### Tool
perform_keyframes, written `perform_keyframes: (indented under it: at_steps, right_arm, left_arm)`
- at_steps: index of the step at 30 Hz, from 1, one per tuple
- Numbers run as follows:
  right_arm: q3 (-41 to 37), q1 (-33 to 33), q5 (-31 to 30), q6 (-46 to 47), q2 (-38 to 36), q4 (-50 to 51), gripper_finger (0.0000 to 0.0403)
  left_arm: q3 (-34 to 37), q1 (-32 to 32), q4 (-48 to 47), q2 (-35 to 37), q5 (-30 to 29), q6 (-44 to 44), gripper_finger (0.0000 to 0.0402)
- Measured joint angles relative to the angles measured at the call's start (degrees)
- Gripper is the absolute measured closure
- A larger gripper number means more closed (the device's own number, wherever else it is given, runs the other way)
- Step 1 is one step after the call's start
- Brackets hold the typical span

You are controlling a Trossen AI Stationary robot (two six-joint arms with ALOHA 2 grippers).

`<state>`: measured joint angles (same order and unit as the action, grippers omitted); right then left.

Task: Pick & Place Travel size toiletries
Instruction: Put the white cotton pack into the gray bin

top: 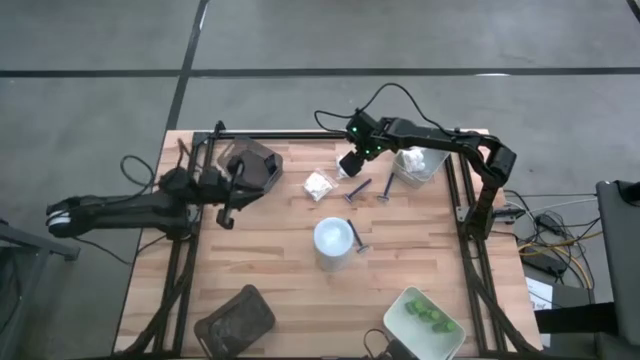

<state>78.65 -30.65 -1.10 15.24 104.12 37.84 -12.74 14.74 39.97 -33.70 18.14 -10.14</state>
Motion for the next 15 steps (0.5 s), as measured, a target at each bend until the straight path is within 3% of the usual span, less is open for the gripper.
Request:
perform_keyframes:
  at_steps: [7, 15]
  right_arm:
    - [-0.34, -0.29, -0.21, 0.74, 0.00, -1.74, 0.0171]
    - [-2.28, -0.29, -0.20, 0.94, 0.02, -2.85, 0.0146]
  left_arm:
    - [9.94, 0.00, 10.42, 3.34, -0.11, -6.24, 0.0339]
    - [12.22, -0.07, 9.47, 4.07, -0.05, -0.99, 0.0339]
